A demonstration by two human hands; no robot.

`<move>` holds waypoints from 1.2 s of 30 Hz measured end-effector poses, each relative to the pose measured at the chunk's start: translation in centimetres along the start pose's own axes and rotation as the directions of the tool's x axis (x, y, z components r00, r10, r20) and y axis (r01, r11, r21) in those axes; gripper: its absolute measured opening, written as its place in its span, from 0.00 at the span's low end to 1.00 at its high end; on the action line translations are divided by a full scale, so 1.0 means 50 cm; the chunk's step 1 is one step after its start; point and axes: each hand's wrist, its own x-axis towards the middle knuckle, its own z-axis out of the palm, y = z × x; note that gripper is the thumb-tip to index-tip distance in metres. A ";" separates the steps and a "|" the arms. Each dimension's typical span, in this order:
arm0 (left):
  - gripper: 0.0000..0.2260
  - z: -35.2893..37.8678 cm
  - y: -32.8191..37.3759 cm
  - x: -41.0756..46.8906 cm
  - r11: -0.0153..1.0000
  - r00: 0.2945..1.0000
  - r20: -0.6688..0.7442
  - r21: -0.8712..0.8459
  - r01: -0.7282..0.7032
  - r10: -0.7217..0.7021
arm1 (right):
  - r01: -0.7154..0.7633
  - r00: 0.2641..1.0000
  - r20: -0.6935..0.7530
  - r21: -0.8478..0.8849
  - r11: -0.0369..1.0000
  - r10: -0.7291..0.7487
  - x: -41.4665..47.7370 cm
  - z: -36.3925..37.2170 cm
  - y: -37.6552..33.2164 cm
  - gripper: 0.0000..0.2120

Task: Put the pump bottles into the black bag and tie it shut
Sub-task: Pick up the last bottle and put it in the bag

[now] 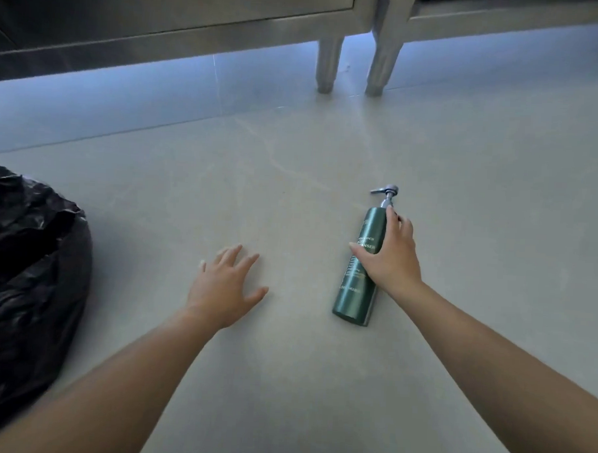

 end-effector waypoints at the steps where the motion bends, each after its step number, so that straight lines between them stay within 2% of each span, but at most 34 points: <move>1: 0.32 0.010 0.001 0.006 1.000 1.000 -0.003 -0.007 0.013 -0.013 | 0.040 0.999 0.012 0.013 0.999 -0.040 0.000 0.003 0.003 0.45; 4: 0.35 0.037 0.004 0.018 0.998 0.999 0.004 -0.030 0.051 -0.051 | 0.155 0.980 0.123 0.020 0.988 -0.157 -0.003 0.004 0.012 0.45; 6: 0.37 0.052 0.007 0.020 0.997 0.997 0.015 -0.027 0.071 -0.071 | 0.186 0.966 0.184 0.007 0.983 -0.184 -0.007 0.002 0.017 0.44; 11: 0.37 0.069 0.009 0.014 0.996 0.996 0.003 -0.011 0.089 -0.089 | 0.109 0.981 0.159 0.024 0.994 -0.111 -0.026 0.006 0.010 0.44; 13: 0.37 0.064 0.008 0.014 0.996 0.996 0.014 -0.018 0.084 -0.084 | 0.121 0.977 0.176 0.012 0.993 -0.121 -0.029 0.011 0.000 0.45; 19: 0.33 0.002 -0.014 -0.005 0.996 0.997 -0.012 -0.052 0.074 -0.075 | 0.160 0.941 0.275 0.153 0.975 -0.198 -0.047 0.020 -0.066 0.42; 23: 0.31 -0.106 -0.045 -0.065 0.992 0.995 -0.050 -0.099 0.077 -0.083 | 0.196 0.923 0.289 0.216 0.957 -0.254 -0.101 -0.005 -0.165 0.42; 28: 0.29 -0.307 -0.100 -0.222 0.975 0.987 -0.105 -0.199 0.095 -0.117 | 0.181 0.916 0.302 0.280 0.943 -0.265 -0.207 -0.094 -0.356 0.42; 32: 0.28 -0.482 -0.143 -0.361 0.960 0.978 -0.106 -0.237 0.149 -0.178 | 0.221 0.857 0.383 0.331 0.917 -0.345 -0.290 -0.172 -0.543 0.42; 36: 0.28 -0.643 -0.185 -0.472 0.916 0.942 -0.108 -0.292 0.275 -0.317 | 0.293 0.769 0.472 0.339 0.894 -0.431 -0.344 -0.242 -0.724 0.42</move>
